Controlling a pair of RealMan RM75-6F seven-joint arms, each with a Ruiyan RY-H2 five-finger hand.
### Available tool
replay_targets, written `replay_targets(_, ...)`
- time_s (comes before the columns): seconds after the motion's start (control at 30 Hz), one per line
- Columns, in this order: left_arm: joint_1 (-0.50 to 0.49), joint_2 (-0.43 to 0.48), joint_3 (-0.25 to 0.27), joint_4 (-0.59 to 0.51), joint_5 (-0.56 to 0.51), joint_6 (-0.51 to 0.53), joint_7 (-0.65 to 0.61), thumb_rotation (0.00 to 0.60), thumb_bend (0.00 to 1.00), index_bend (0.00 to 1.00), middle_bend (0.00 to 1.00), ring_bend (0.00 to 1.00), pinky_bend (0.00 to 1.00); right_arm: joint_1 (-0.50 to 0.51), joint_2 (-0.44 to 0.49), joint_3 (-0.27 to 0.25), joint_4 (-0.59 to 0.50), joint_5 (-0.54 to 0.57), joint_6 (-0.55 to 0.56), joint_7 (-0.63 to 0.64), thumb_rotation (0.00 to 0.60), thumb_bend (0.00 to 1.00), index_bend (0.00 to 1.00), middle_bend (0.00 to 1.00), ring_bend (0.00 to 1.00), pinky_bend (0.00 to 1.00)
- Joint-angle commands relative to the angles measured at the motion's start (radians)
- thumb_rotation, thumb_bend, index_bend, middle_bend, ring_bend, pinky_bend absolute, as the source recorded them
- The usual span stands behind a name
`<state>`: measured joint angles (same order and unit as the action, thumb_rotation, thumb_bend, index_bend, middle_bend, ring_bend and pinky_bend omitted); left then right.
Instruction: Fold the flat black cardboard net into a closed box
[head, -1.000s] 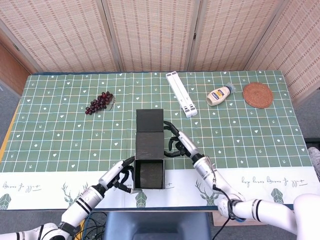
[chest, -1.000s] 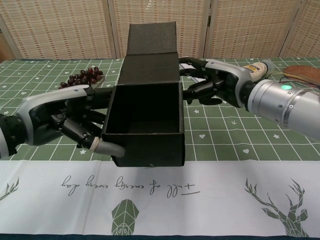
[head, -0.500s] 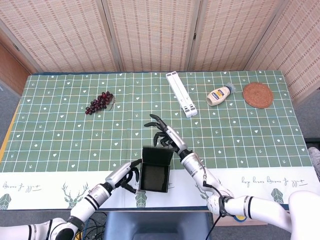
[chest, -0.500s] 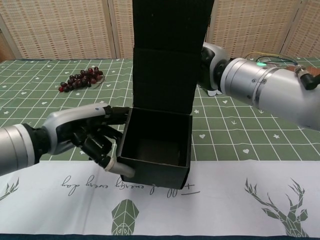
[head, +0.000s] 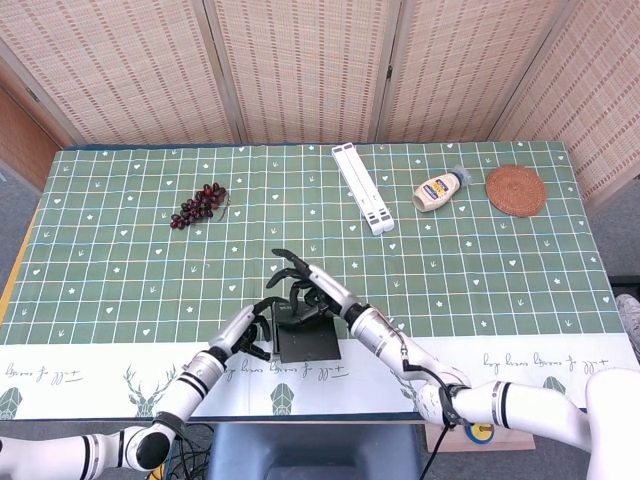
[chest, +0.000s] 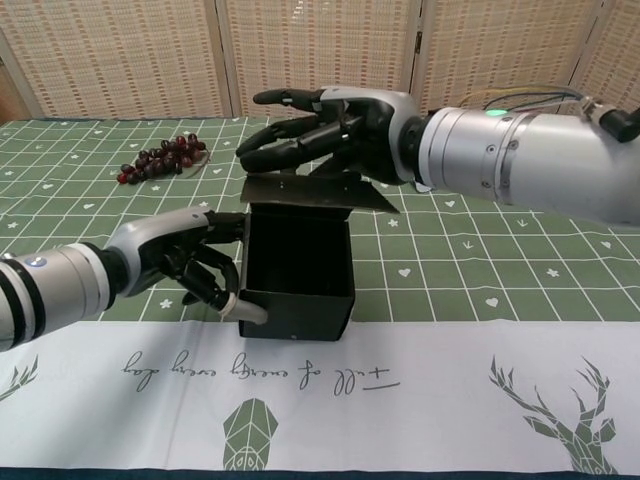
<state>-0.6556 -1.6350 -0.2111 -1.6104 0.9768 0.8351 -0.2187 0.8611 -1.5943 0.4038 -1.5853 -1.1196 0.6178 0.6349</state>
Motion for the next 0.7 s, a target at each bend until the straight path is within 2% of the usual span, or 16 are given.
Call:
replay_targets(0.03,-0.01,-0.016,-0.018,0.007,-0.091,0.014,0.052,0.6,0.05,0.21,0.32,0.55,0.81,0.066,0.025,-0.013,0.013,0.037,-0.069,-0.085,0.6,0.0,0.0,0.33,0.63,0.99)
replay_targets(0.17,-0.013,-0.026,-0.031,0.011,-0.141,0.028,0.073,0.6,0.05,0.19,0.32,0.55,0.81,0.117,0.054,-0.021,0.011,0.077,-0.109,-0.161,0.6,0.0,0.0,0.33,0.63,0.97)
replay_targets(0.37,-0.001,-0.042,-0.06,0.007,-0.198,0.071,0.078,0.6,0.05,0.16,0.32,0.56,0.81,0.154,0.059,-0.064,0.005,0.125,-0.045,-0.312,0.6,0.0,0.01,0.33,0.63,0.97)
replay_targets(0.47,0.002,-0.051,-0.078,0.0,-0.237,0.089,0.084,0.6,0.05,0.11,0.29,0.56,0.81,0.177,0.044,-0.088,0.006,0.148,-0.009,-0.398,0.6,0.0,0.01,0.33,0.63,0.97)
replay_targets(0.6,0.006,-0.043,-0.082,-0.012,-0.259,0.088,0.093,0.6,0.05,0.02,0.16,0.55,0.81,0.21,0.018,-0.121,0.025,0.168,0.053,-0.535,0.6,0.0,0.02,0.33,0.63,0.97)
replay_targets(0.7,0.012,-0.021,-0.078,-0.023,-0.248,0.059,0.085,0.6,0.05,0.0,0.04,0.52,0.8,0.228,-0.003,-0.141,0.037,0.179,0.096,-0.626,0.6,0.0,0.03,0.3,0.63,0.97)
